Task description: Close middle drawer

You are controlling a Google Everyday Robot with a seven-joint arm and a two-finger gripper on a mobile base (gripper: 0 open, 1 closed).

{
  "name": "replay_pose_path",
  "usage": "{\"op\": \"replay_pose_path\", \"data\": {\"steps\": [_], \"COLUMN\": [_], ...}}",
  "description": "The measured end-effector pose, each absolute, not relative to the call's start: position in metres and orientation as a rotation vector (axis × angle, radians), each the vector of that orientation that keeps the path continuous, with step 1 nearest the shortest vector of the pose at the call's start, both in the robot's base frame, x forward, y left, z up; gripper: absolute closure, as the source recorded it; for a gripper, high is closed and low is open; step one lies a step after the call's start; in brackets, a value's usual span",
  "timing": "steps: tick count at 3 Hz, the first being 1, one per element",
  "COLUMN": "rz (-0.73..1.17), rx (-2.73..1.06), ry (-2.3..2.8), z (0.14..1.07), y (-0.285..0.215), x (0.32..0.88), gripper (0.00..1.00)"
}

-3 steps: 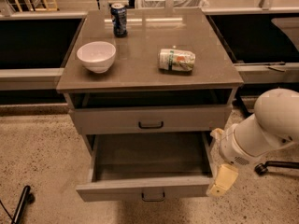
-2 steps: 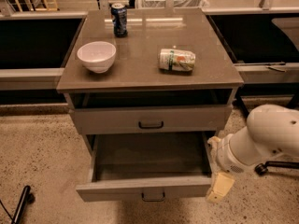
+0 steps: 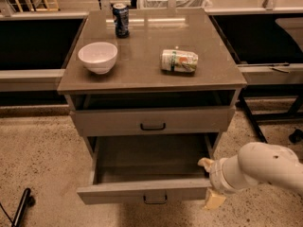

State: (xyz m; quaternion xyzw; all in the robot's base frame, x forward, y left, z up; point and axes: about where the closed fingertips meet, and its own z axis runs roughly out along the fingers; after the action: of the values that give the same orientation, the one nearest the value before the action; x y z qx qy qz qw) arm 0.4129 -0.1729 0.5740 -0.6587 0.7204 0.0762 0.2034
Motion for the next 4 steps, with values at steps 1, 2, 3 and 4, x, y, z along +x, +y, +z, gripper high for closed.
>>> {"op": "replay_pose_path", "data": {"steps": [1,2,3,4], "rz": [0.258,0.295,0.278,0.255], "rx": [-1.933,-1.967,-2.017,-2.026], "ry": [1.933,1.927,1.946,1.963], "z": [0.528,0.489,0.446,0.428], "y": [-0.158,-0.155,-0.152,-0.145], "x": [0.406,0.402,0.401,0.405], "gripper": [0.45,0.68,0.97,0.83]}}
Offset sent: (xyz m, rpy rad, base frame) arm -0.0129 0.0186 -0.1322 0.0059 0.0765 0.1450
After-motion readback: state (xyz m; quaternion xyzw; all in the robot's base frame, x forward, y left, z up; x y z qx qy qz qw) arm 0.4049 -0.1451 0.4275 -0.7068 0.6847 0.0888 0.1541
